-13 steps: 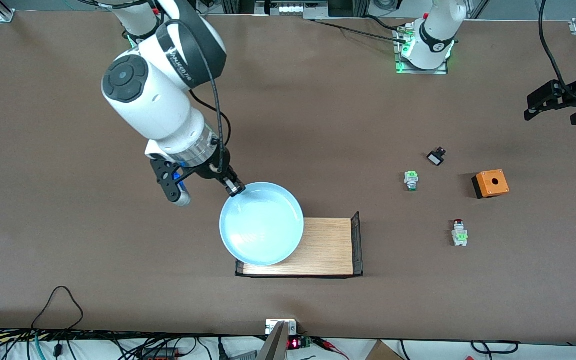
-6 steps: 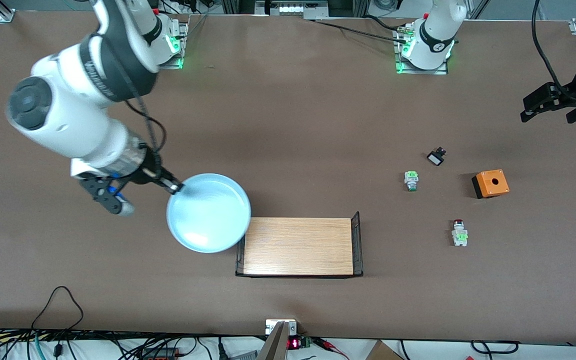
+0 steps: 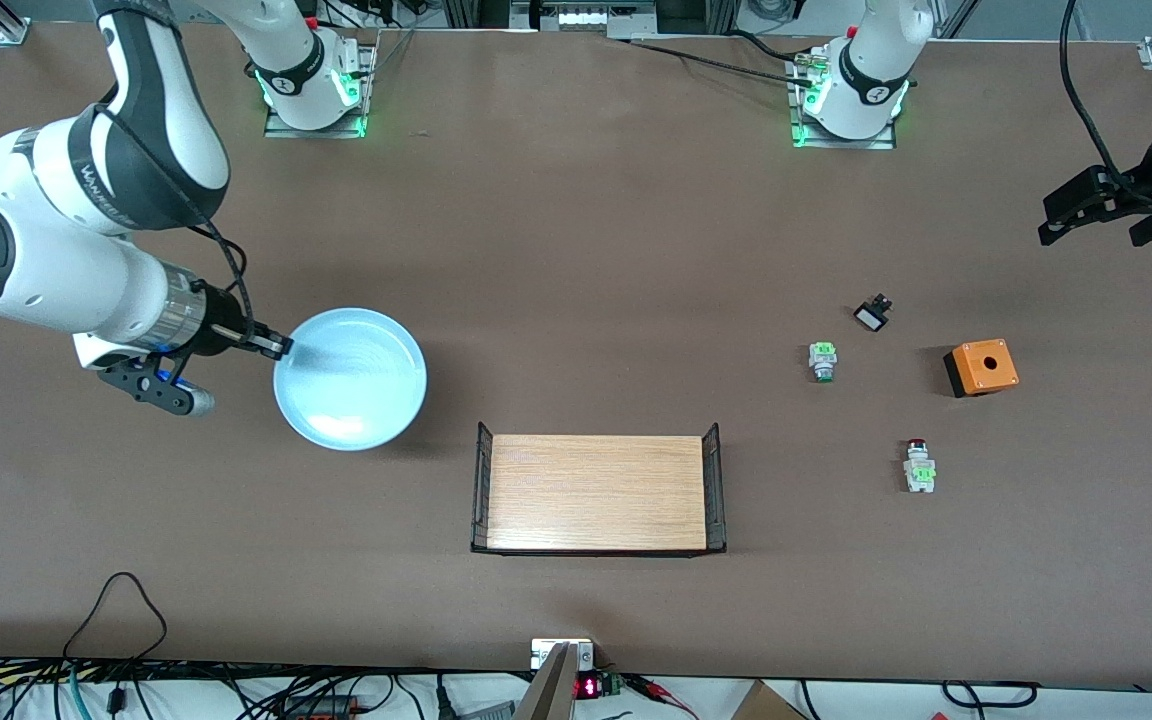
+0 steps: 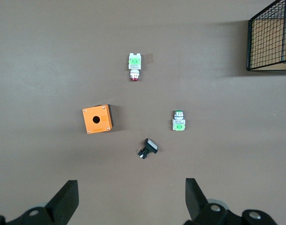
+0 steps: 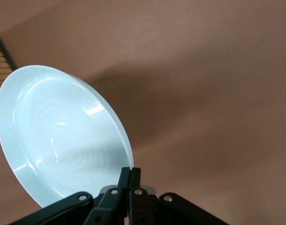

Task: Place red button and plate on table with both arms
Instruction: 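Lift the plate rim with the right gripper and carry it off the tray, then lower the plate onto the table and open the right gripper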

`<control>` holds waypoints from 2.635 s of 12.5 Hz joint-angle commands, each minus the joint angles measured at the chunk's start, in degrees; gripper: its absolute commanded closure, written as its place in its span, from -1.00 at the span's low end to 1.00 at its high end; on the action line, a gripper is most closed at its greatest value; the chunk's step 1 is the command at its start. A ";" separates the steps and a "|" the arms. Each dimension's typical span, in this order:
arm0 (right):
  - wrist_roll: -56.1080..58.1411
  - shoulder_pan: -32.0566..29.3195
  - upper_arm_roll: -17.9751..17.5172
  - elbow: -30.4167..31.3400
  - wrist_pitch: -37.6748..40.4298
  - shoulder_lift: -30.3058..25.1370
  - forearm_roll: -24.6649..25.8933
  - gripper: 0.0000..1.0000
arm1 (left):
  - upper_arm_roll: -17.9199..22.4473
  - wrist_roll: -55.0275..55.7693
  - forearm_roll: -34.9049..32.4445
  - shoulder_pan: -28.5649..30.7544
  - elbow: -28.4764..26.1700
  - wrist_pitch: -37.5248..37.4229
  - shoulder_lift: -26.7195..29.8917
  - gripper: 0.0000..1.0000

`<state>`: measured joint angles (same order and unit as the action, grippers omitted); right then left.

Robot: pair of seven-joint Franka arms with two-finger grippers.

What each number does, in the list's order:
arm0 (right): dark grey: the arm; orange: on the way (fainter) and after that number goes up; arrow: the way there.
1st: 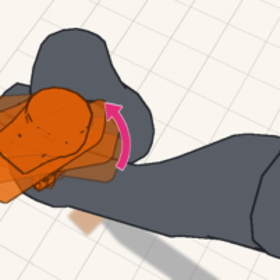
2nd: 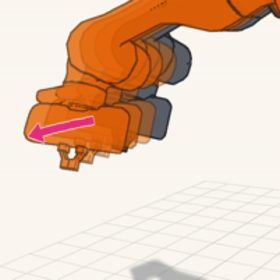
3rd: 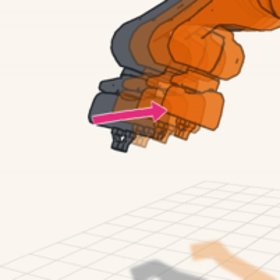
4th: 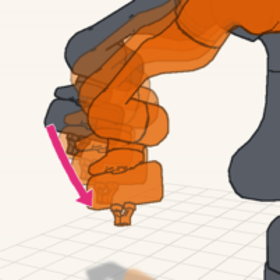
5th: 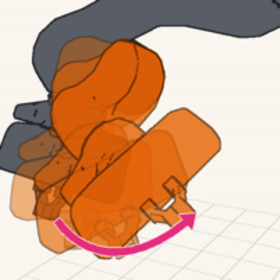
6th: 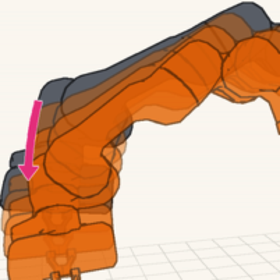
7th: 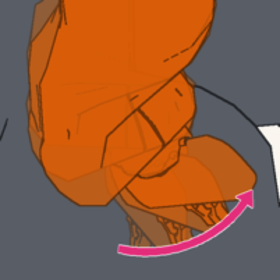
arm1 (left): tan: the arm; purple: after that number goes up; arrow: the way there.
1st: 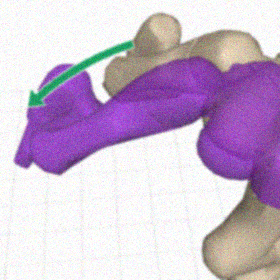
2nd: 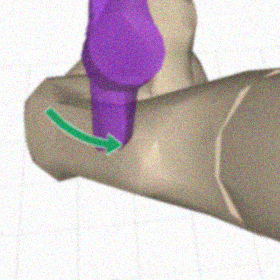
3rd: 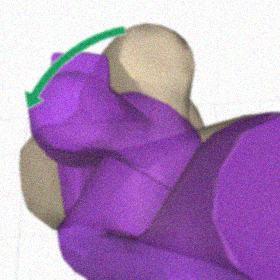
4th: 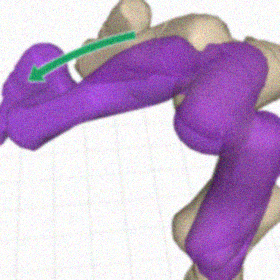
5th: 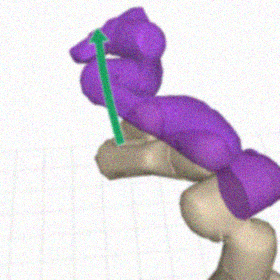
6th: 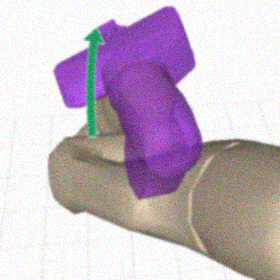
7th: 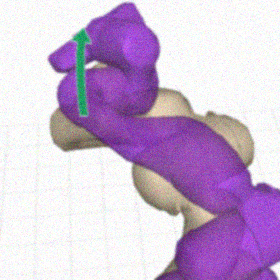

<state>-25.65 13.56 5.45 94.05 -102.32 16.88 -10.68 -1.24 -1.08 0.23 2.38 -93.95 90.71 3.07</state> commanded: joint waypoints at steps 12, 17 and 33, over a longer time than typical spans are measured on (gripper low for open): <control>30.46 -15.05 -1.14 33.11 -18.86 -6.95 4.26 1.00 | -0.25 1.25 -0.06 -0.09 1.67 -2.38 -0.52 -1.00; 36.88 -16.72 -1.14 39.00 -27.81 -6.25 4.26 1.00 | -0.25 1.34 0.03 -0.18 1.67 -2.38 -0.52 -1.00; 22.14 -14.53 -6.07 22.09 -14.08 -8.80 4.61 -1.00 | -0.34 1.96 -0.06 -0.27 1.67 -3.00 -0.61 -1.00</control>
<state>-2.28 -1.18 -0.54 122.90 -122.98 7.72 -6.60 -1.53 0.10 0.23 2.34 -93.88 89.02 3.07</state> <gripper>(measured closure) 0.000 0.000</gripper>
